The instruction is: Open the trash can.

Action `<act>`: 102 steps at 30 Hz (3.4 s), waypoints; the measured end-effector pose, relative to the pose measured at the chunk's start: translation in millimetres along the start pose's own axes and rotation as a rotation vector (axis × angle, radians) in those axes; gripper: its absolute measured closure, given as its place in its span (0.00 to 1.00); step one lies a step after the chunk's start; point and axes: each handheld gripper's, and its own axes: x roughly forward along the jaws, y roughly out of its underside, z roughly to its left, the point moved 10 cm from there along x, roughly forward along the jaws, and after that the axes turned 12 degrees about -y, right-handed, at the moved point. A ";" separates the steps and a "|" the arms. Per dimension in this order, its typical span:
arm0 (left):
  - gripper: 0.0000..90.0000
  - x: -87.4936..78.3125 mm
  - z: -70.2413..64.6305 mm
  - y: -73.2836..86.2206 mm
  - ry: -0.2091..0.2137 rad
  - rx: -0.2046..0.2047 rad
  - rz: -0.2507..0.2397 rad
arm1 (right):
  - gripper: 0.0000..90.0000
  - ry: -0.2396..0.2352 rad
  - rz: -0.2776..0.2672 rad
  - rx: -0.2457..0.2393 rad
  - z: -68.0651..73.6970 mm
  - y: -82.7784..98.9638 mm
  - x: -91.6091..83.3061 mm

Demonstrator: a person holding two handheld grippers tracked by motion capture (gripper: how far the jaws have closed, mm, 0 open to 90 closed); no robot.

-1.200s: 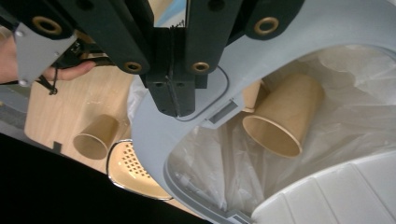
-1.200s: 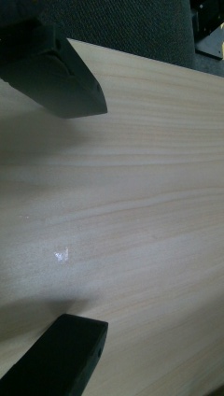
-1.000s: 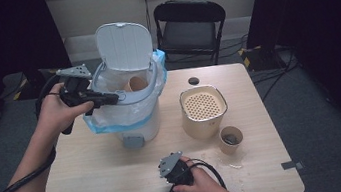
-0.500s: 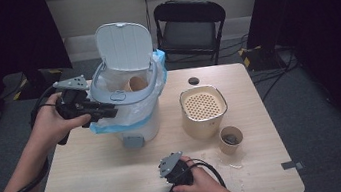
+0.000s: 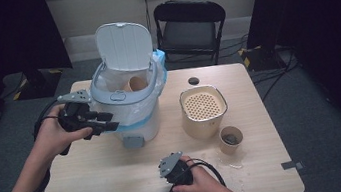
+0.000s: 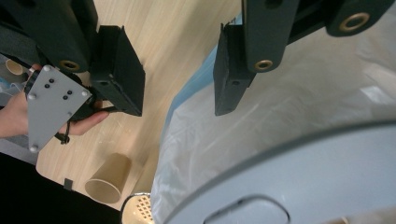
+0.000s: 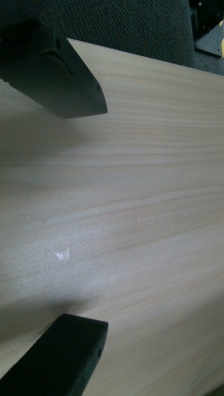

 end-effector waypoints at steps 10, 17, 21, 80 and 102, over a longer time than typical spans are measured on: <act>0.48 10.7 -2.4 12.2 0.009 -0.012 0.003 | 0.00 0.000 0.000 0.000 0.0 0.0 0.0; 0.40 19.3 -6.7 22.7 0.029 -0.030 0.004 | 0.00 0.000 0.000 0.000 0.1 0.0 0.0; 0.36 23.6 -8.5 28.7 0.034 -0.026 0.002 | 0.00 0.000 0.000 0.001 0.1 0.0 0.0; 0.22 92.0 -28.3 140.0 0.109 -0.020 0.073 | 0.00 -0.007 0.002 0.010 0.9 0.5 -0.4; 0.22 106.2 -29.7 160.9 0.069 0.110 0.055 | 0.16 0.019 0.009 0.032 -6.3 6.3 -17.3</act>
